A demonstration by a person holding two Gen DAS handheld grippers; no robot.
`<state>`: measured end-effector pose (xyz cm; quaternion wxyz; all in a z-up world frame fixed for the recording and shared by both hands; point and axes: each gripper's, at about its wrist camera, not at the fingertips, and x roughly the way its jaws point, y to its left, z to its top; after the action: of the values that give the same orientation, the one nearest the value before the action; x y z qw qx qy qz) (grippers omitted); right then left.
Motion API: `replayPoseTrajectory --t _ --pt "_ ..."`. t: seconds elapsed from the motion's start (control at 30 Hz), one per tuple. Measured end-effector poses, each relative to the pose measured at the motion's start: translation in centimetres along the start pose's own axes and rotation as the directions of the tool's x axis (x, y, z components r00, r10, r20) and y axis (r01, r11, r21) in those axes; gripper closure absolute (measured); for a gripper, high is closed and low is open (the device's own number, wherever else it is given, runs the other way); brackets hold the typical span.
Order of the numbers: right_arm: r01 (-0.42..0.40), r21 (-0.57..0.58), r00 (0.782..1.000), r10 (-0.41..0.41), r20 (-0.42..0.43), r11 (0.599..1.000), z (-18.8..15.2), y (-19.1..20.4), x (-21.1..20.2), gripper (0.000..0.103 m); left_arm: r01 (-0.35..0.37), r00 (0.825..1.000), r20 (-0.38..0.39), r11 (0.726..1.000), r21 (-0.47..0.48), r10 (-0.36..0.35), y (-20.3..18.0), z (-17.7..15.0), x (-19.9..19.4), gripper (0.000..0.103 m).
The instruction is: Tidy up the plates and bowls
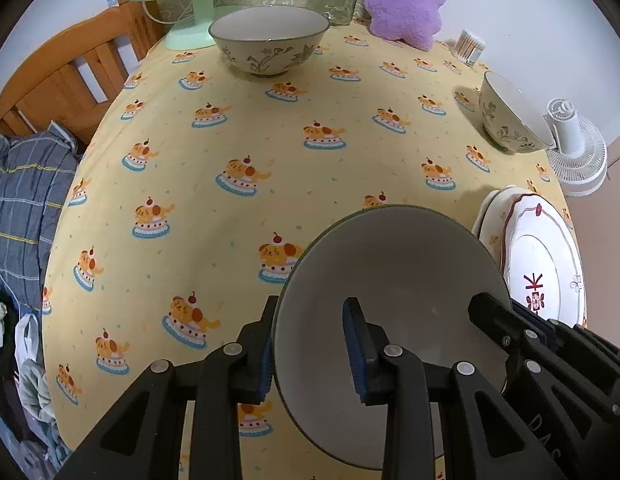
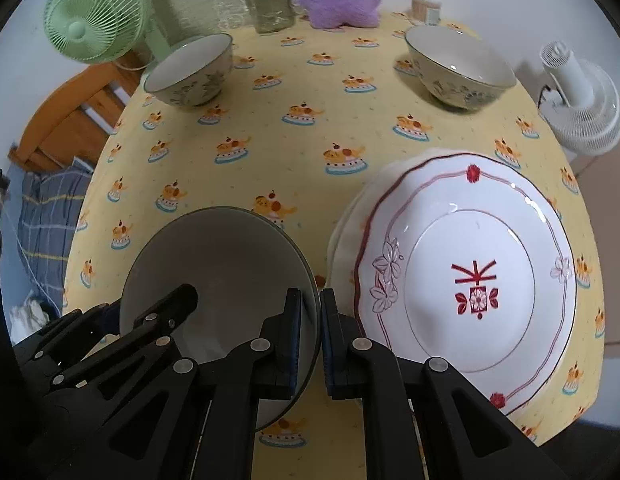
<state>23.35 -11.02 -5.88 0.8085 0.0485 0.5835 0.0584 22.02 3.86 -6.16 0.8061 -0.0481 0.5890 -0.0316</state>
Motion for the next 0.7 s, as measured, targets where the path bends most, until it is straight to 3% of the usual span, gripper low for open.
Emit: replayPoseTrajectory --t 0.27,0.43,0.53,0.7 --pt "-0.045 0.012 0.998 0.045 -0.049 0.999 -0.4 -0.3 0.9 0.082 -0.015 0.999 0.040 1.000 0.023 0.014 -0.2 -0.5 -0.8 0.060" --pt "0.030 0.003 0.999 -0.030 -0.042 1.000 -0.3 0.1 0.3 0.079 -0.016 0.999 0.047 1.000 0.010 0.016 0.7 -0.5 -1.3 0.040" --pt "0.026 0.031 0.999 -0.025 -0.036 0.999 -0.2 -0.2 -0.4 0.073 -0.004 0.998 0.064 1.000 0.007 0.003 1.2 -0.6 -2.1 0.032" --pt "0.035 0.051 0.999 -0.035 0.008 0.998 -0.2 -0.1 -2.1 0.067 0.009 0.996 0.088 0.999 0.034 -0.012 1.5 -0.6 -3.2 0.027"
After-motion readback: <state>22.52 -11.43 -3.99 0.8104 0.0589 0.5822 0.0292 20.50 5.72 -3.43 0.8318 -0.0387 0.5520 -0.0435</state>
